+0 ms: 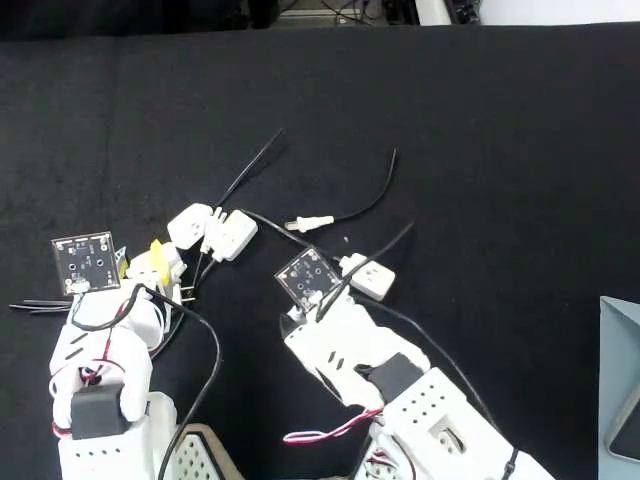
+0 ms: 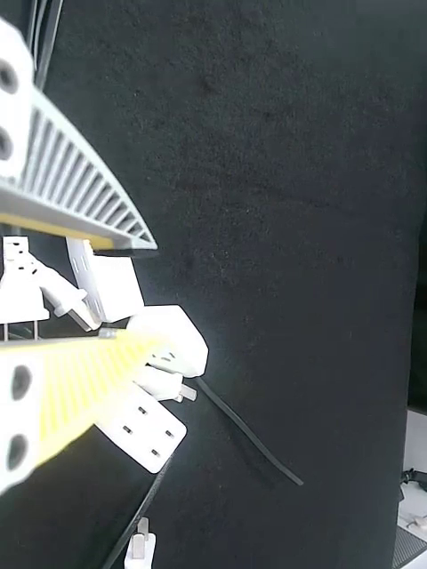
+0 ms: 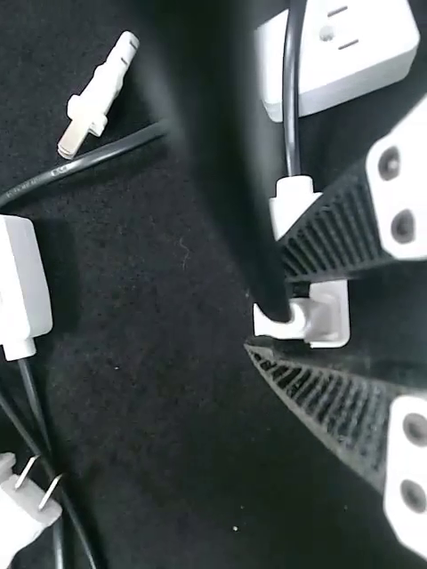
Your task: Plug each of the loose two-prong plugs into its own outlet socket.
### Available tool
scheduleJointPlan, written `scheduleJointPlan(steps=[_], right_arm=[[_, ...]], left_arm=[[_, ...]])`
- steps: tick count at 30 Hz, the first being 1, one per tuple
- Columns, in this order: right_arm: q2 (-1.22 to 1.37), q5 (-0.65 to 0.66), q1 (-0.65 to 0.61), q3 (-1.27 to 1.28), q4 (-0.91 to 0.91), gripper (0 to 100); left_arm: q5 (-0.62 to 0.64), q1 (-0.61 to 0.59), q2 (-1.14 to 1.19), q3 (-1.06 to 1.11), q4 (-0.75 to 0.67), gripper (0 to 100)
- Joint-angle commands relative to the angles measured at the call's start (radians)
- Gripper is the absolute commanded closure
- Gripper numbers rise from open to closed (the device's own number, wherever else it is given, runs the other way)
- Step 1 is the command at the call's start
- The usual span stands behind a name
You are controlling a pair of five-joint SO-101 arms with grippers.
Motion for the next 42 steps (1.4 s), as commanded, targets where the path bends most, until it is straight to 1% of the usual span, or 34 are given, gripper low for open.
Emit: scheduleJointPlan(steps=[1, 9, 14, 16, 18, 20, 22, 24, 27, 30, 34, 37, 40, 42], right_arm=[[0.012, 0.049, 0.009, 0.004, 0.008, 98.6], [0.012, 0.057, 0.011, 0.002, 0.012, 98.6], [0.012, 0.058, 0.008, -0.013, 0.046, 98.2], [0.004, 0.052, 0.008, -0.033, 0.051, 94.6], [0.004, 0.048, 0.011, -0.081, 0.075, 85.5], [0.002, 0.017, 0.009, -0.154, 0.141, 76.1], [0.002, -0.023, 0.006, -0.254, 0.245, 71.2], [0.002, -0.046, 0.006, -0.364, 0.364, 70.7], [0.002, -0.072, 0.006, -0.521, 0.529, 70.8], [0.002, -0.077, 0.011, -0.65, 0.681, 70.8], [0.002, -0.077, 0.032, -0.78, 0.887, 70.8], [-0.015, -0.077, 0.103, -0.877, 1.008, 70.9], [-0.105, -0.071, 0.236, -0.97, 1.071, 71.8], [-0.179, -0.061, 0.33, -1.007, 1.077, 76.2]], left_arm=[[0.006, -0.008, 0.0, -0.008, -0.026, 84], [0.006, -0.008, 0.0, -0.008, -0.026, 84], [0.006, -0.007, 0.0, -0.007, -0.025, 84], [0.006, 0.001, 0.0, -0.007, -0.025, 84], [0.006, 0.001, 0.0, -0.007, -0.025, 84], [0.006, 0.001, 0.0, -0.012, -0.025, 84], [0.003, 0.001, 0.0, -0.016, -0.025, 84], [0.003, 0.002, 0.0, -0.016, -0.025, 81], [0.002, 0.039, 0.011, -0.007, -0.015, 72], [-0.017, 0.114, 0.011, -0.007, 0.037, 71], [-0.106, 0.231, 0.011, -0.01, 0.101, 71], [-0.143, 0.3, 0.011, -0.008, 0.153, 71], [-0.172, 0.343, 0.011, -0.012, 0.195, 71], [-0.193, 0.355, 0.012, -0.012, 0.201, 71]])
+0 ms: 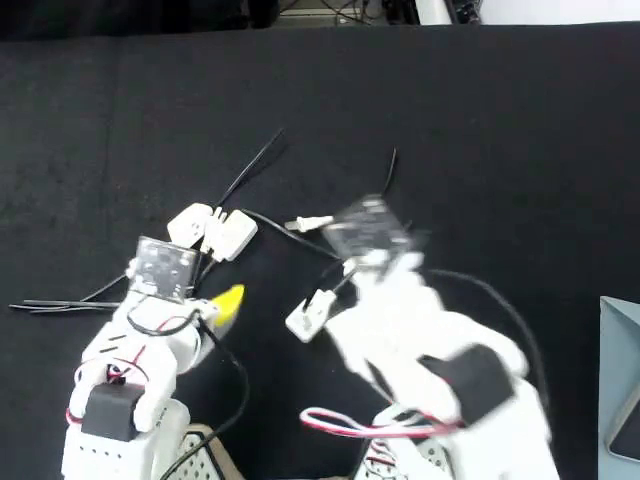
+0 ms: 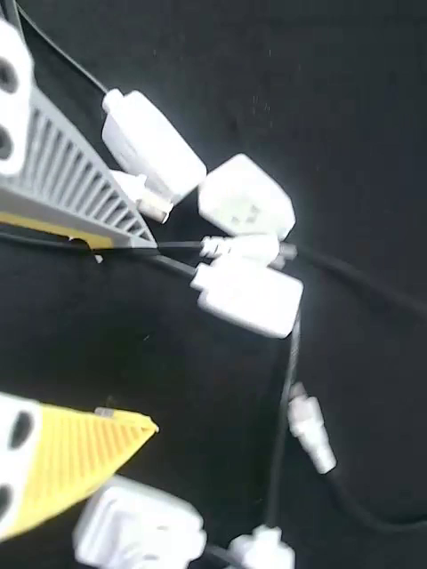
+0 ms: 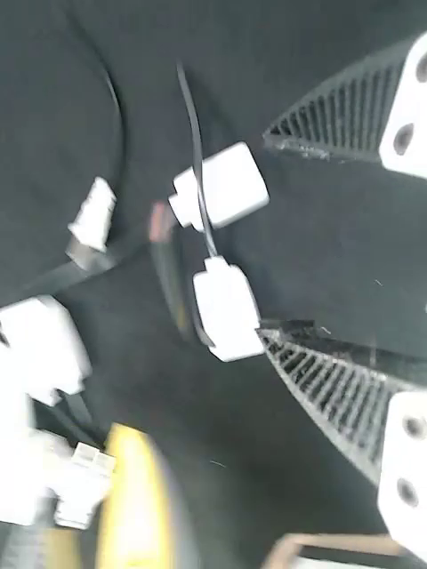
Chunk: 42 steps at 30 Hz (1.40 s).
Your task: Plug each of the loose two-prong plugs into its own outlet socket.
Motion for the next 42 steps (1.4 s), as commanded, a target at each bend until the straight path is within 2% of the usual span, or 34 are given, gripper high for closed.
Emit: scheduleJointPlan(steps=[1, 5, 9, 13, 18, 23, 32, 42], right_arm=[[-0.145, 0.029, 0.207, -0.127, 0.041, 79.5], [-0.22, 0.135, 0.368, -0.071, 0.035, 93.4], [-0.234, 0.181, 0.502, 0.042, -0.012, 96.6], [-0.252, 0.176, 0.542, 0.142, -0.063, 96.7], [-0.312, 0.1, 0.543, 0.234, -0.133, 96.9], [-0.378, 0.086, 0.543, 0.242, -0.135, 96.9], [-0.4, 0.086, 0.543, 0.269, -0.135, 96.9], [-0.4, 0.086, 0.542, 0.269, -0.133, 96.9]], left_arm=[[-0.052, 0.05, 0.009, -0.012, 0.018, 71], [-0.092, 0.051, 0.084, -0.035, 0.032, 70], [-0.098, 0.051, 0.273, -0.16, 0.091, 67], [-0.097, 0.062, 0.497, -0.298, 0.107, 66], [-0.086, 0.203, 0.723, -0.371, 0.087, 66], [-0.002, 0.297, 0.861, -0.372, -0.06, 66], [0.034, 0.4, 1.092, -0.366, -0.31, 66], [0.1, 0.409, 1.361, -0.384, -0.563, 67]])
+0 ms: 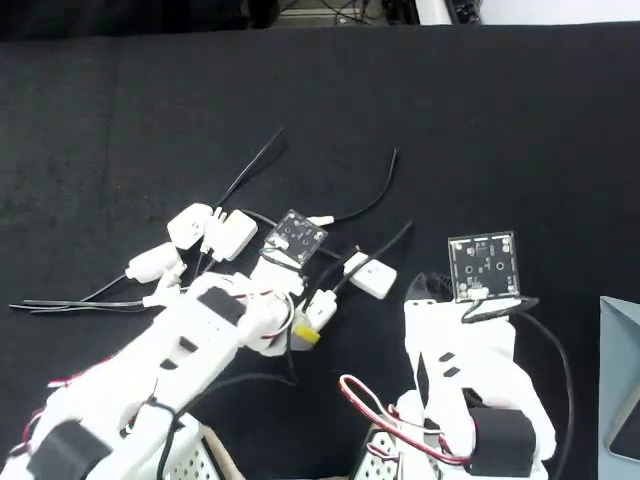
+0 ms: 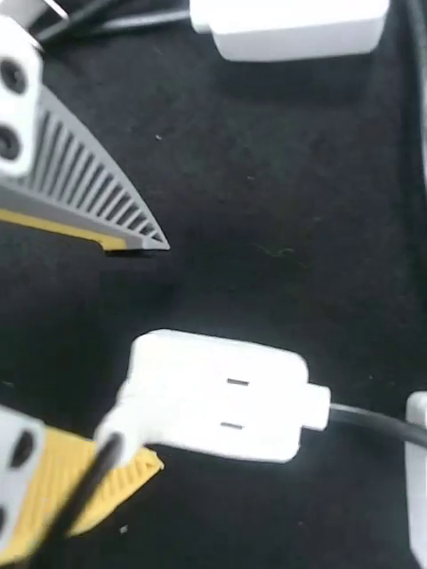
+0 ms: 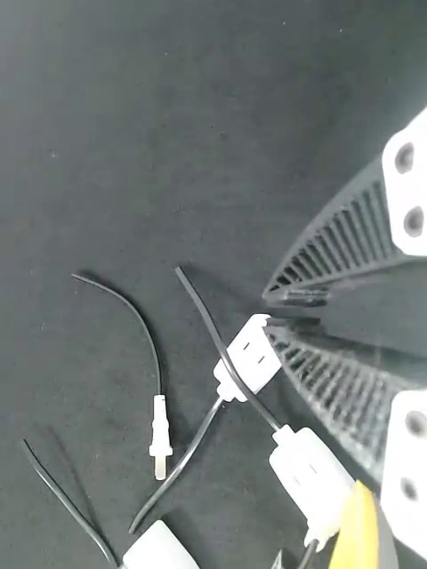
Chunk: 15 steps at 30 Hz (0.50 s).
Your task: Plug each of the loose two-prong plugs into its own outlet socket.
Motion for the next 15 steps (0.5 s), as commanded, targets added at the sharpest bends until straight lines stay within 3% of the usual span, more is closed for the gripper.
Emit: scheduleJointPlan(steps=[1, 9, 15], right_arm=[[-0.001, -0.009, 0.008, -0.004, -0.02, 96.9], [-0.001, -0.009, 0.008, -0.002, -0.02, 96.9], [-0.001, -0.009, 0.008, 0.001, -0.02, 96.9]], left_arm=[[0.026, 0.002, 0.094, -0.076, -0.097, 68], [0.052, 0.022, 0.206, -0.128, -0.19, 88], [0.052, -0.036, 0.083, -0.13, -0.16, 93]])
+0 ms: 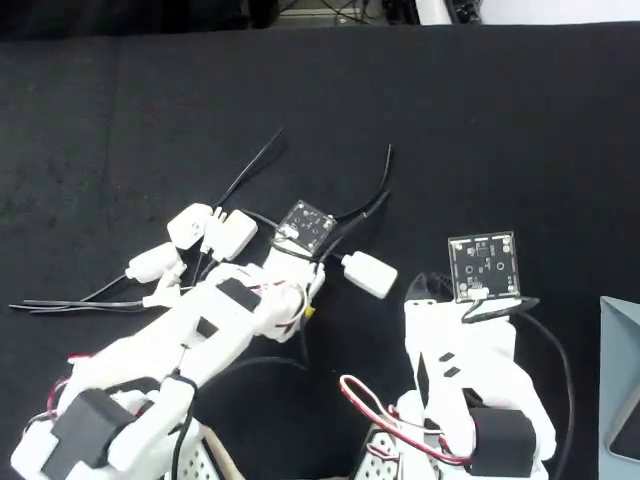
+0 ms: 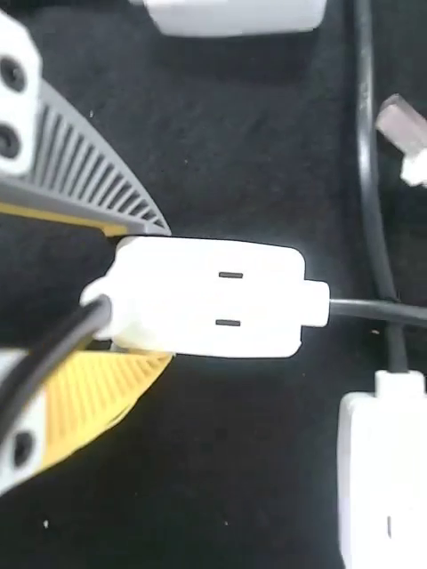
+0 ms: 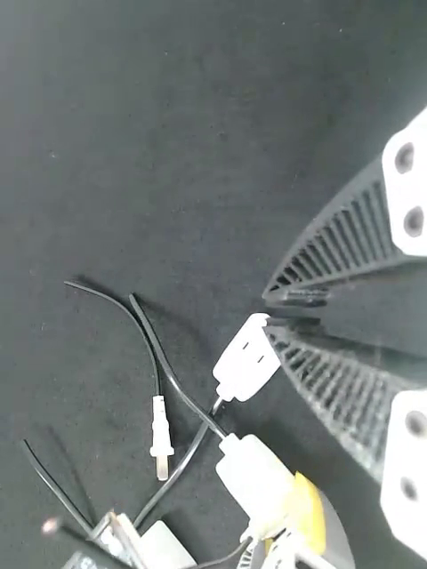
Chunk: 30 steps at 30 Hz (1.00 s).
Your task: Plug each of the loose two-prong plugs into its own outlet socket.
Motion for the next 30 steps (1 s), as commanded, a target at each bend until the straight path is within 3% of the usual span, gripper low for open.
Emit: scheduleJointPlan(steps=[1, 6, 12, 19, 30], right_arm=[[-0.001, -0.009, 0.006, 0.007, -0.02, 96.9], [-0.001, -0.009, 0.003, 0.01, -0.021, 96.9], [-0.001, -0.009, 0.002, 0.012, -0.021, 96.9], [-0.001, -0.009, 0.0, 0.013, -0.021, 96.9], [0.004, -0.009, 0.0, 0.015, -0.021, 96.9]], left_arm=[[0.005, -0.065, -0.146, -0.062, 0.029, 94], [0.005, -0.159, -0.342, -0.107, 0.107, 94], [0.005, -0.283, -0.368, -0.177, 0.028, 95], [-0.038, -0.364, -0.032, -0.463, -0.028, 95], [-0.049, -0.503, 0.637, -1.133, 0.126, 95]])
